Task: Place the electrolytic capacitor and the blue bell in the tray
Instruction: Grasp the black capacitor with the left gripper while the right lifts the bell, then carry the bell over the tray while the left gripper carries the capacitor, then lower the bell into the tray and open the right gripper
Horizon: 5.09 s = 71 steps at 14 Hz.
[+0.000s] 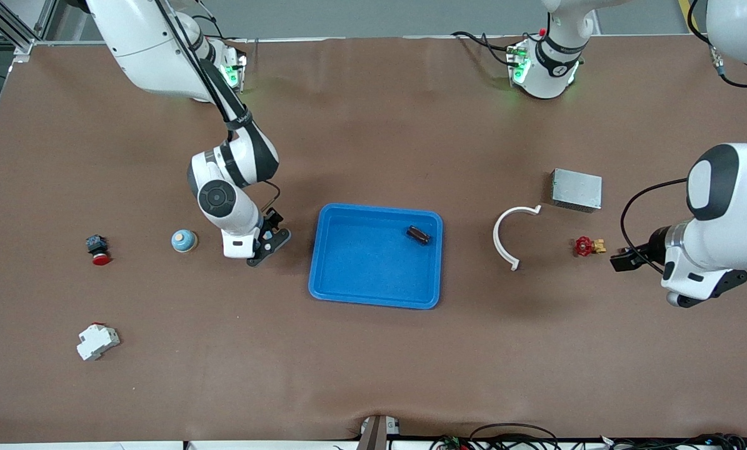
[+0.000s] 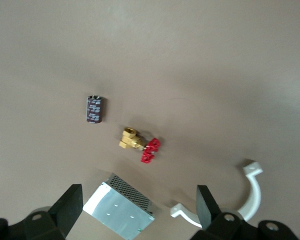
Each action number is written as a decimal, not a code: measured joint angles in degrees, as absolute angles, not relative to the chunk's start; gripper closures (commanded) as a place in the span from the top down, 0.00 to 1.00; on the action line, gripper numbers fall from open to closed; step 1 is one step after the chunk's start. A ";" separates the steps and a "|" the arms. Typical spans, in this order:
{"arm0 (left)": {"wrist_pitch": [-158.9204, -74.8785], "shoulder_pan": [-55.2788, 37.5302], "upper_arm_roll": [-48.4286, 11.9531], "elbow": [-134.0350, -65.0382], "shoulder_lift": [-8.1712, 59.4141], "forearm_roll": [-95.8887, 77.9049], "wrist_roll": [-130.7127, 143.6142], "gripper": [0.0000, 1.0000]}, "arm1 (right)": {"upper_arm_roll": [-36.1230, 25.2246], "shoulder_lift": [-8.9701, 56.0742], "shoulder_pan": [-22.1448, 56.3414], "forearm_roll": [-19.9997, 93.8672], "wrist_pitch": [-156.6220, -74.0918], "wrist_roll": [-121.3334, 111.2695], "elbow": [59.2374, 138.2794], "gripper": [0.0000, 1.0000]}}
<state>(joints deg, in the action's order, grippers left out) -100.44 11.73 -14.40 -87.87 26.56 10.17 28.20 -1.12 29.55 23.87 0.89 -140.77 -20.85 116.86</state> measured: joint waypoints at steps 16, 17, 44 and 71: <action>-127.27 23.11 -14.38 -105.20 33.75 20.36 21.18 0.61 | -0.58 25.41 27.68 6.74 -129.45 -4.38 110.50 0.12; -127.56 23.24 -14.38 -105.22 34.21 20.36 21.18 0.54 | -0.50 25.37 29.70 6.75 -129.55 0.44 110.00 0.12; -117.46 14.13 -27.62 -90.56 31.51 20.37 46.32 0.00 | -1.09 39.66 39.56 11.05 -129.94 20.06 94.64 0.18; -131.14 -11.77 -27.45 -82.54 47.55 15.90 92.72 0.00 | -2.32 10.60 30.77 4.04 -116.99 -2.24 110.55 1.00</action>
